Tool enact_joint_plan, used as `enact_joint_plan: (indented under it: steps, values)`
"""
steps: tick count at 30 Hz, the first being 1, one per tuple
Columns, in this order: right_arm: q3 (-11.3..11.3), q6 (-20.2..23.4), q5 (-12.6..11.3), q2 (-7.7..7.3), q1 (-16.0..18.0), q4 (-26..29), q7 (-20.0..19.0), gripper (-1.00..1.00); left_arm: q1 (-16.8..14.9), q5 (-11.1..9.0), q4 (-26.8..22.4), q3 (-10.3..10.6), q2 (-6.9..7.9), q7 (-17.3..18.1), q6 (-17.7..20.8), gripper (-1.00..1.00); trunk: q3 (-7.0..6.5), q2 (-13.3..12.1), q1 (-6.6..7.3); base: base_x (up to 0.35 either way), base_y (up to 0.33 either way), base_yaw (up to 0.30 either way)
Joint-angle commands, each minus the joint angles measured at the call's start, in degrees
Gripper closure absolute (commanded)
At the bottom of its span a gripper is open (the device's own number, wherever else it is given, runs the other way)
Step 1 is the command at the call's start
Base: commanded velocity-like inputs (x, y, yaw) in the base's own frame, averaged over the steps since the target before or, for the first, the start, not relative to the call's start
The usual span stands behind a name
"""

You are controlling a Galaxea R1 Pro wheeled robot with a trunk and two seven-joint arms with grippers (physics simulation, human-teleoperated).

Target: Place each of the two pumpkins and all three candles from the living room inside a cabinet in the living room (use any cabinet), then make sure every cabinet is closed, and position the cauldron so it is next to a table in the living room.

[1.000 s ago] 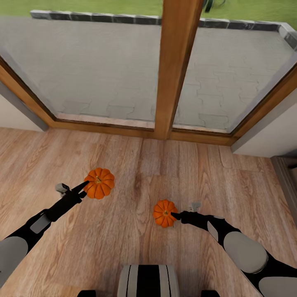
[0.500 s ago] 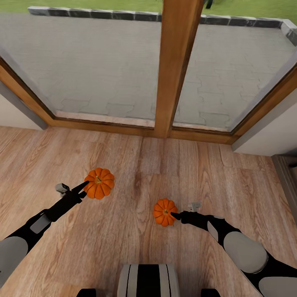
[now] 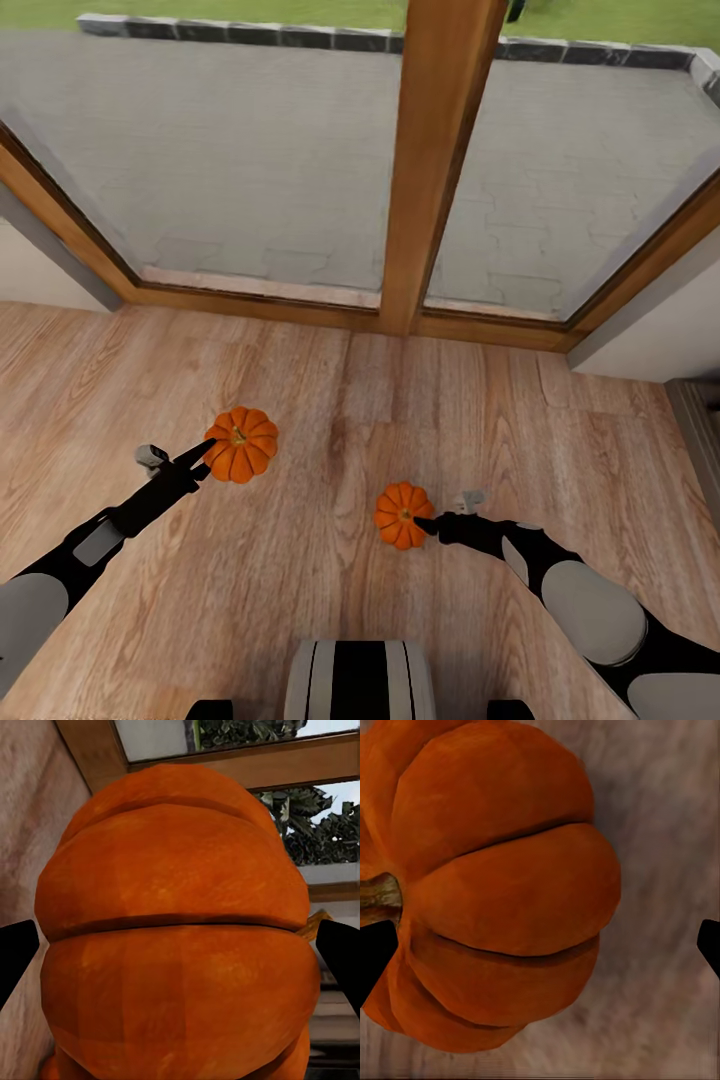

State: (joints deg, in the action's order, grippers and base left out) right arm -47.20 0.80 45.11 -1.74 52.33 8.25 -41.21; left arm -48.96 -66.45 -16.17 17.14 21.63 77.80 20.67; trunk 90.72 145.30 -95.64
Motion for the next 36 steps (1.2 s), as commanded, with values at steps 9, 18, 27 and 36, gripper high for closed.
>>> enact_joint_plan:
  steps: [9,18,27,36]
  values:
    - [0.0,0.0,0.0,-0.02,0.0,0.0,-0.1,-1.00,0.0,0.0,0.1,0.0,0.05,0.0,0.0,1.00,0.00,0.0,0.00,0.000,0.000,0.007]
    - [0.0,-0.1,0.0,-0.07,0.0,0.0,-0.1,-1.00,0.0,0.0,0.1,0.0,0.07,0.0,0.0,1.00,0.00,0.0,0.00,0.098,0.000,0.000]
    - [0.0,-0.1,0.0,-0.02,0.0,0.0,-0.1,-1.00,0.0,0.0,0.1,0.0,-0.01,0.0,0.0,1.00,0.00,0.0,0.00,0.003,0.000,0.000]
    - [0.0,-0.1,0.0,-0.02,0.0,0.0,0.0,-1.00,0.0,0.0,0.0,0.0,-0.01,0.0,0.0,1.00,0.44,0.0,-0.05,0.000,0.000,0.000]
